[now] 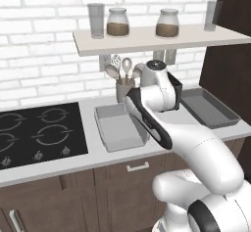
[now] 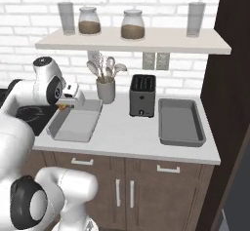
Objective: Place one mushroom and one chicken drumstick in each tupperware on the nearby counter, to pack two identical lunches.
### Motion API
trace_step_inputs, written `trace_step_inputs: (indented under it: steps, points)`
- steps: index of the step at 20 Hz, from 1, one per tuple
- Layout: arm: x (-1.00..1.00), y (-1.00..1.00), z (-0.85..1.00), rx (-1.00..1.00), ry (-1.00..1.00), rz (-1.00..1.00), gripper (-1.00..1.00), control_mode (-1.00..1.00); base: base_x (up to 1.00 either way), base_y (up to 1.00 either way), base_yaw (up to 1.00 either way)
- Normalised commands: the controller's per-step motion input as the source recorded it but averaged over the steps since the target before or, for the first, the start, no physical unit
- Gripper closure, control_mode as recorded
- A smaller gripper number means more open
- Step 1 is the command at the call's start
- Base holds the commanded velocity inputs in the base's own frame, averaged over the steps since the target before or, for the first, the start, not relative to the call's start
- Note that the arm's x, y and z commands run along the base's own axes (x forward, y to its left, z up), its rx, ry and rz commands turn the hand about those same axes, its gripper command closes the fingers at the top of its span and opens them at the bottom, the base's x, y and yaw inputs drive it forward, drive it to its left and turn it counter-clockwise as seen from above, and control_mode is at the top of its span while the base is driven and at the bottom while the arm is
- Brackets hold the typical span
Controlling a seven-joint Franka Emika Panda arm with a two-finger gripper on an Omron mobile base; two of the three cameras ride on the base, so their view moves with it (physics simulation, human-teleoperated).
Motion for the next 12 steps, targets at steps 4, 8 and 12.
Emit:
trace_step_inputs:
  steps: [4,8,12]
  points:
    - [0.09,0.07,-0.58,-0.03,0.12,0.00,1.00,-1.00,0.00,0.00,0.00]
    - [0.33,0.13,-0.90,0.00,0.03,0.01,1.00,-1.00,0.00,0.00,0.00]
    - [0.66,0.12,-0.55,0.00,0.05,0.00,1.00,-1.00,0.00,0.00,0.00]
